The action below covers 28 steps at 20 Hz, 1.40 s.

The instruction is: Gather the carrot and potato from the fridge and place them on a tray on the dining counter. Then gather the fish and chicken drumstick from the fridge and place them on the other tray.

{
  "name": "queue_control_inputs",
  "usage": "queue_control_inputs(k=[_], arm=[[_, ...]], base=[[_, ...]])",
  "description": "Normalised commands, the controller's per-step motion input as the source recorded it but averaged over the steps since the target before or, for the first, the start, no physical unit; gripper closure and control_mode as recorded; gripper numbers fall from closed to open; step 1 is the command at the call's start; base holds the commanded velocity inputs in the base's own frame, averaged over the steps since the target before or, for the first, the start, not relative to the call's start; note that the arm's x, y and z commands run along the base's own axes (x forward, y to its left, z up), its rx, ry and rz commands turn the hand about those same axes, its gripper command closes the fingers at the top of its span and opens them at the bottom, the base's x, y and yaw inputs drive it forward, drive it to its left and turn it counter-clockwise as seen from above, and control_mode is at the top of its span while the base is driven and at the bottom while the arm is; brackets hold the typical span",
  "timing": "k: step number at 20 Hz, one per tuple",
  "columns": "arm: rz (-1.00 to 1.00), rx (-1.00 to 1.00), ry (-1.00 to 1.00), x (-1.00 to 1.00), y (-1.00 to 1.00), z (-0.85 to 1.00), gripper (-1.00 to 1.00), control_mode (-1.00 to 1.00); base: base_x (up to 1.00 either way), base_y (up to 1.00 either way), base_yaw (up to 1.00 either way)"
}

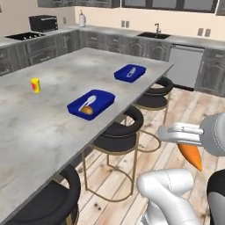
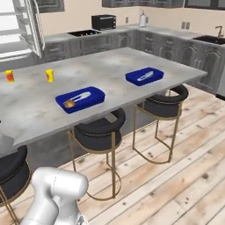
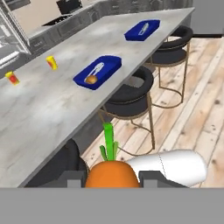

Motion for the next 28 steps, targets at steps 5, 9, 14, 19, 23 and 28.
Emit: queue_control_inputs(k=[5, 9, 14, 19, 23, 28], arm=[[0.00, 0.00, 0.00, 0.00, 0.00, 0.00, 1.00, 1.00], [0.00, 0.00, 0.00, 0.00, 0.00, 0.00, 1.00, 1.00], [0.00, 0.00, 0.00, 0.00, 0.00, 0.00, 1.00, 1.00], [0.00, 0.00, 0.00, 0.00, 0.00, 0.00, 1.00, 1.00], [0.00, 0.00, 0.00, 0.00, 0.00, 0.00, 1.00, 1.00], [0.00, 0.00, 0.00, 0.00, 0.00, 0.00, 1.00, 1.00]], base=[[0.48, -0.27, 0.43], [0.47, -0.29, 0.43], [0.49, -0.40, 0.40], [0.45, -0.71, 0.30], [0.45, -0.69, 0.29], [0.60, -0.44, 0.38]])
